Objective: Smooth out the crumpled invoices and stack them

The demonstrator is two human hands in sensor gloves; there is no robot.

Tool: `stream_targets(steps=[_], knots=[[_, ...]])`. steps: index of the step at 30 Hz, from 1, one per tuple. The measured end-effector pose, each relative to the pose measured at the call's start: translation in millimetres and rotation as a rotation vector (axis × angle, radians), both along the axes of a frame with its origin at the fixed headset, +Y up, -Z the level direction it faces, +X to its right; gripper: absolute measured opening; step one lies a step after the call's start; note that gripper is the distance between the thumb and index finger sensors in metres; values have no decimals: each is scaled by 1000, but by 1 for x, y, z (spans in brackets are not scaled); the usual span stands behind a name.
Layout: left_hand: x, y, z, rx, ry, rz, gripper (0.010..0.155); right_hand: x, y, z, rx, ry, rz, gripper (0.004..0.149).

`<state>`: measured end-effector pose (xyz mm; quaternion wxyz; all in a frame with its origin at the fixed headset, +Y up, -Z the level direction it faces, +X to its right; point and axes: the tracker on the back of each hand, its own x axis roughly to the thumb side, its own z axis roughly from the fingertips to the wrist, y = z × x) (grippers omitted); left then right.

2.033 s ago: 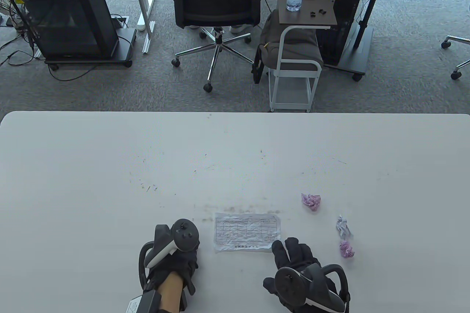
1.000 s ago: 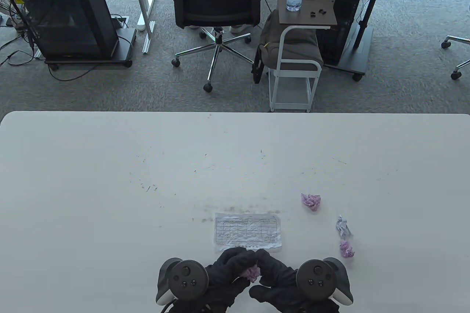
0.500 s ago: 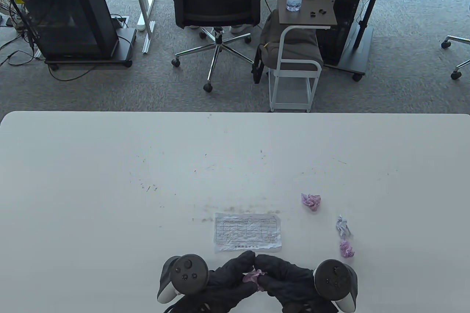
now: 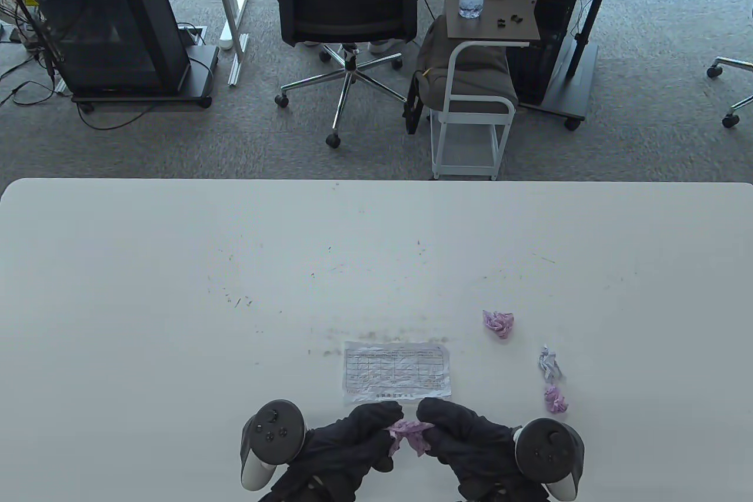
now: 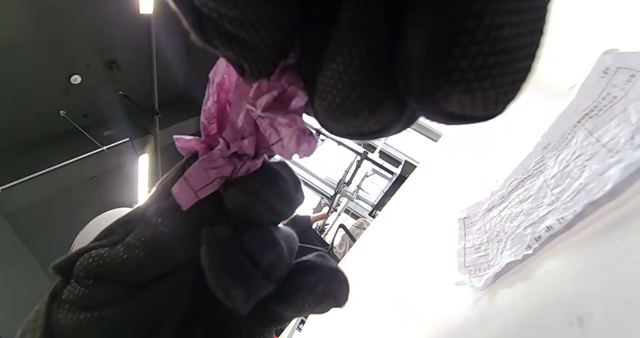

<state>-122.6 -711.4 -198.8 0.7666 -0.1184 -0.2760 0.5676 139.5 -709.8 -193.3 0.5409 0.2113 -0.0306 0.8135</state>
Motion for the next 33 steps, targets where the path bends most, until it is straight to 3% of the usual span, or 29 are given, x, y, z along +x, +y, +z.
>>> stream_targets(steps=[3, 6, 7, 9, 12, 15, 17, 20, 24, 26, 30, 33], knots=[[2, 3, 1, 62, 8, -63, 48, -3, -2, 0, -67, 161, -65, 86], [6, 4, 3, 120, -25, -126, 52, -11, -2, 1, -64, 197, -30, 96], [9, 3, 4, 109, -40, -124, 52, -14, -2, 1, -37, 212, 41, 93], [10, 2, 4, 77, -61, -101, 54, -16, 0, 0, 14, 157, 99, 66], [9, 1, 2, 46, -99, -113, 56, -11, 1, 0, 37, 43, 71, 43], [11, 3, 1, 102, -139, -250, 56, -7, -1, -1, -10, 57, 80, 41], [13, 1, 3, 55, -180, -329, 59, -6, -2, -1, -26, 44, 137, 41], [9, -3, 2, 34, -179, -264, 77, -6, 1, 1, 15, -11, 261, 38], [11, -11, -1, 27, -156, -203, 86, -17, 5, 5, 89, -28, 371, 35], [18, -14, 1, -4, -169, -205, 84, -23, 5, 6, 107, -8, 378, 35], [20, -8, -1, 46, -128, -263, 65, -23, 2, 6, 70, 6, 330, 34], [14, -9, -3, 3, -132, -316, 57, -17, 2, 4, 58, 3, 374, 34]])
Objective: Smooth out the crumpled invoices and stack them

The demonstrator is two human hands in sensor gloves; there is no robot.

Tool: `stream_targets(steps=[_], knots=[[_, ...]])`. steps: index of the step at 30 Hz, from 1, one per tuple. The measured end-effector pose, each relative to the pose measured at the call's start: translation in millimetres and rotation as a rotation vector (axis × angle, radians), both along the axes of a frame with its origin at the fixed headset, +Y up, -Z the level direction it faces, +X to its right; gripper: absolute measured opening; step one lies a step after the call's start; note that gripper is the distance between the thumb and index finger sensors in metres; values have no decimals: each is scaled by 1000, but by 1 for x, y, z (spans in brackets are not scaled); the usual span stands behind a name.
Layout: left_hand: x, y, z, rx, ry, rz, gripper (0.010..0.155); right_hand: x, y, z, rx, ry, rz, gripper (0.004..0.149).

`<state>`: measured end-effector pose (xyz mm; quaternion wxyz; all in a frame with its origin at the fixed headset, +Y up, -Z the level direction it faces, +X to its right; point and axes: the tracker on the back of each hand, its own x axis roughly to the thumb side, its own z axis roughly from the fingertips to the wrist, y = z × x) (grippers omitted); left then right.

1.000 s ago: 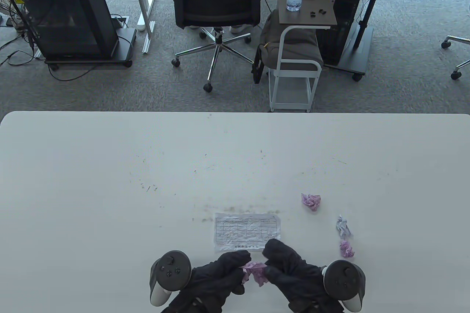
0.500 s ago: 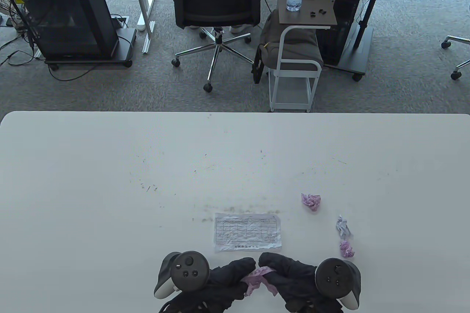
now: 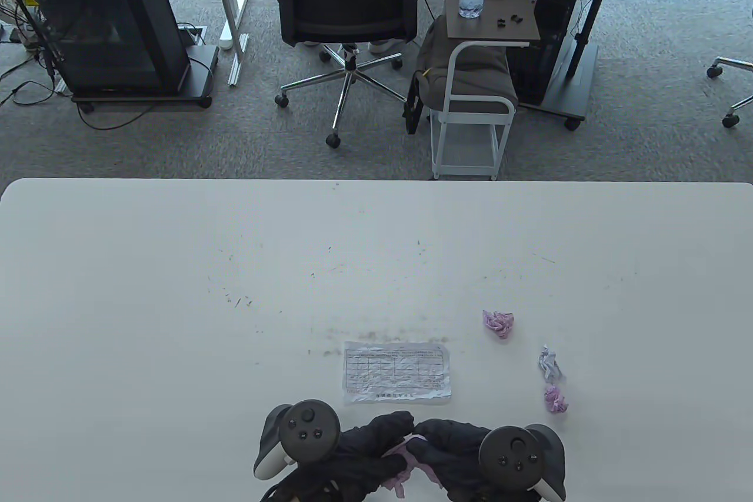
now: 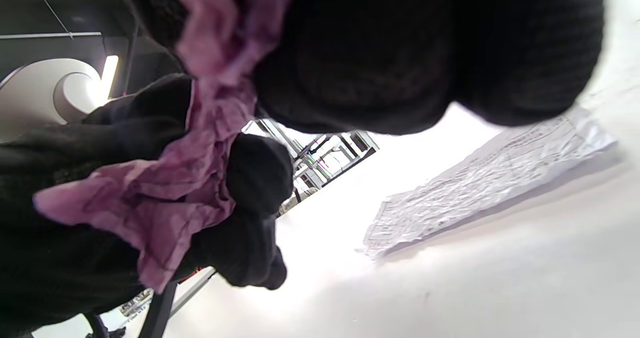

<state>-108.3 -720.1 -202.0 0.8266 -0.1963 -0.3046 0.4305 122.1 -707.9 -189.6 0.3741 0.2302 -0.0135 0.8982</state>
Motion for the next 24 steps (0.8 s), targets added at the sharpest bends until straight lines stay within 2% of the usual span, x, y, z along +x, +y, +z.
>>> stream_targets(steps=[4, 7, 11, 17, 21, 24], knots=[[-9, -3, -4, 13, 66, -79, 44, 8, 0, -4, 12, -17, 49, 35], [-11, 0, -5, 11, 105, -31, 42, 9, 0, -5, -12, 2, 39, 37], [-18, 3, -5, 99, 197, -42, 42, 10, 1, -6, -48, 10, 78, 42], [-20, 0, -5, 20, 211, 173, 44, 9, -7, -8, -185, 52, 146, 42], [-21, 4, -3, 146, 261, 127, 44, 5, -11, -8, -197, 81, 128, 41], [-20, 9, -1, 251, 289, 124, 44, 0, -14, -8, -203, 111, 183, 40]])
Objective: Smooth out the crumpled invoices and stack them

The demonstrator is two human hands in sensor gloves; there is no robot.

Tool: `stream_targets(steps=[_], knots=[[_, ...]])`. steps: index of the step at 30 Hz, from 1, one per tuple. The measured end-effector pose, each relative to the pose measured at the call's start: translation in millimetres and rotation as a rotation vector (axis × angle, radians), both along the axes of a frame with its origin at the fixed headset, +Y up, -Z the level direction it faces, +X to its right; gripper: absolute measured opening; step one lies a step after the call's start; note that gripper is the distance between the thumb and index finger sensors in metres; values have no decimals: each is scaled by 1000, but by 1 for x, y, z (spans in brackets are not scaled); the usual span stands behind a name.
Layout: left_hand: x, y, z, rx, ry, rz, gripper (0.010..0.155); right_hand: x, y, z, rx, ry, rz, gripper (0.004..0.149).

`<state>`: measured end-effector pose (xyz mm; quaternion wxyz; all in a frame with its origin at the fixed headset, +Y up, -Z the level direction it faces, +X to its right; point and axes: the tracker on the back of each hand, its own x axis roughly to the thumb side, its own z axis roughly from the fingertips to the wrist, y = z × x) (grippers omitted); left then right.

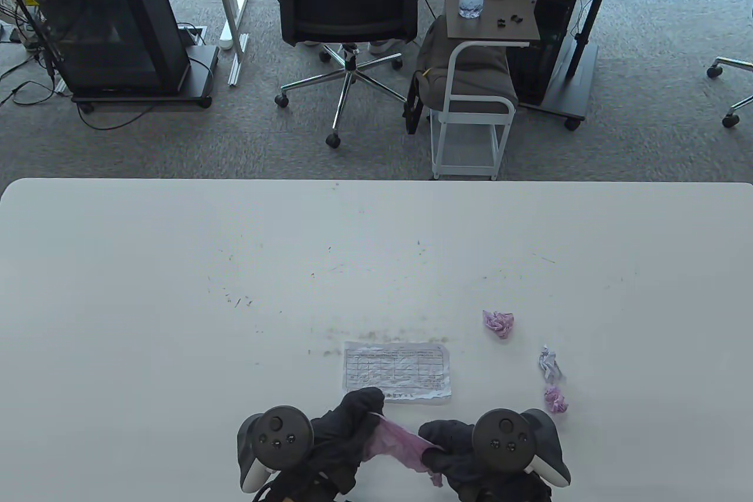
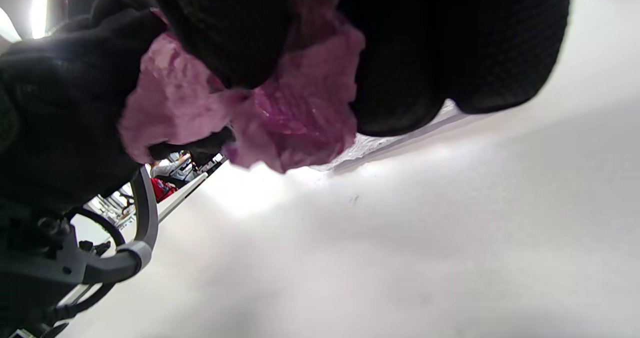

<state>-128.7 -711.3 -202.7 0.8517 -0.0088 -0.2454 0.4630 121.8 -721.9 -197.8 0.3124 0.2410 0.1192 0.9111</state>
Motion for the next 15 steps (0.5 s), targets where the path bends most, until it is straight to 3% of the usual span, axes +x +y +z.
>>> stream_targets(steps=[6, 10, 15], knots=[[1, 10, 4, 125, -27, -61, 43, 10, 2, -4, 6, -57, -15, 38], [0, 10, 3, 128, -24, -116, 43, 27, 2, -8, -60, -112, -127, 37], [-10, 1, -5, -64, -22, 18, 44, 40, 0, -11, -107, -159, -131, 37]])
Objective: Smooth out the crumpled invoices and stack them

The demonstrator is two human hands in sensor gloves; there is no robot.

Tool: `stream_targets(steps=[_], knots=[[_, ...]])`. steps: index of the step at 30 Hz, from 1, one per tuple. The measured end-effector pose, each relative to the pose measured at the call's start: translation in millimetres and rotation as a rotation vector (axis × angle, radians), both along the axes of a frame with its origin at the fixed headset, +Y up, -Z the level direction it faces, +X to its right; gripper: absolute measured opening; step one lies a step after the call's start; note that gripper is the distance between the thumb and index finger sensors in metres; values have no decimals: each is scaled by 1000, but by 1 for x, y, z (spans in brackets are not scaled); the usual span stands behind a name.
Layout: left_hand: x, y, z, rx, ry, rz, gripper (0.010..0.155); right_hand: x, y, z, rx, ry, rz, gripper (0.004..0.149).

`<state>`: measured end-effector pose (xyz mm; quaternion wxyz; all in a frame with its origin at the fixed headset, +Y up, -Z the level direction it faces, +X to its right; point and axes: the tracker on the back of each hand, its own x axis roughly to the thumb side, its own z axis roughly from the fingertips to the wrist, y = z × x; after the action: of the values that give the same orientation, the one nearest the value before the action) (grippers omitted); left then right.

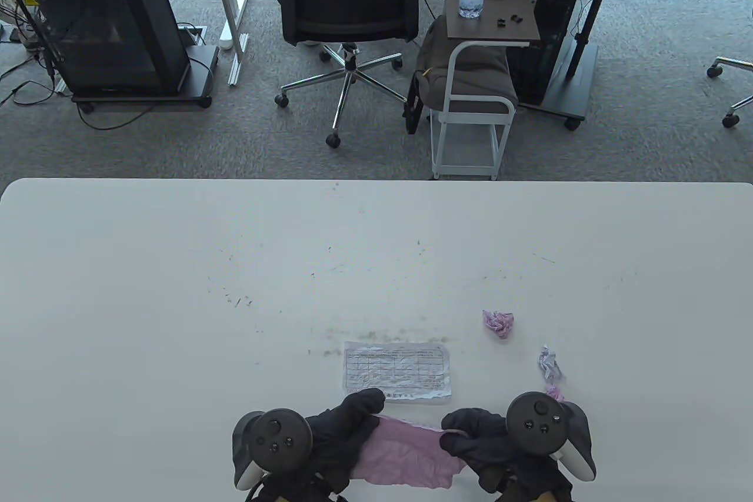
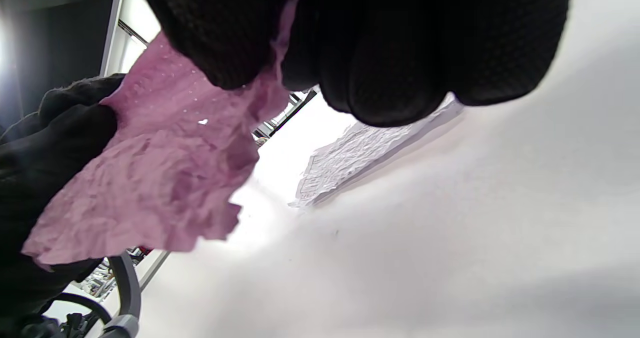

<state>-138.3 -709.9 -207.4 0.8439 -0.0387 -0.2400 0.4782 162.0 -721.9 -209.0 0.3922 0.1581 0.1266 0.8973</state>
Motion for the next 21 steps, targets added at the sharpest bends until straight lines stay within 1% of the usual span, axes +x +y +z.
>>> stream_targets(steps=[1, 2, 4, 5, 6, 7, 8, 9, 10, 12, 13, 14, 16, 18, 19, 20, 21], knots=[[-5, -5, -2, -80, 14, 52, 44, 2, -1, -1, -3, -17, 30, 37], [-7, -8, -3, -120, 25, 85, 45, 2, -2, -1, -7, -36, 49, 37], [-13, -18, -5, -265, 50, 206, 48, 5, -2, 0, 16, -111, 89, 37], [-14, -20, -5, -296, 59, 242, 48, 5, -1, 0, 30, -137, 99, 36], [-15, -23, -5, -340, 86, 302, 48, 7, 1, 1, 73, -199, 132, 38], [-15, -25, -5, -373, 96, 331, 48, 8, 2, 2, 113, -231, 152, 43], [-16, -27, -5, -405, 103, 366, 48, 9, 6, 4, 180, -254, 163, 48], [-16, -28, -5, -422, 113, 383, 48, 9, 10, 6, 238, -249, 145, 52], [-15, -29, -5, -450, 120, 399, 48, 7, 16, 9, 325, -220, 82, 56], [-13, -31, -4, -495, 122, 408, 48, -2, 27, 15, 447, -122, -46, 62], [-11, -33, -4, -509, 121, 404, 48, -10, 33, 20, 493, -39, -87, 67], [-10, -34, -4, -519, 119, 400, 47, -17, 37, 23, 518, 14, -95, 71], [-8, -38, -4, -560, 107, 411, 47, -35, 42, 32, 561, 134, -37, 79], [-7, -40, -2, -608, 123, 416, 47, -58, 42, 40, 600, 275, 93, 85], [-7, -39, -2, -604, 128, 409, 47, -66, 41, 43, 613, 324, 147, 86], [-7, -38, -2, -592, 119, 395, 47, -77, 40, 47, 639, 381, 242, 87], [-6, -38, -1, -591, 111, 392, 47, -83, 40, 49, 672, 391, 309, 88]])
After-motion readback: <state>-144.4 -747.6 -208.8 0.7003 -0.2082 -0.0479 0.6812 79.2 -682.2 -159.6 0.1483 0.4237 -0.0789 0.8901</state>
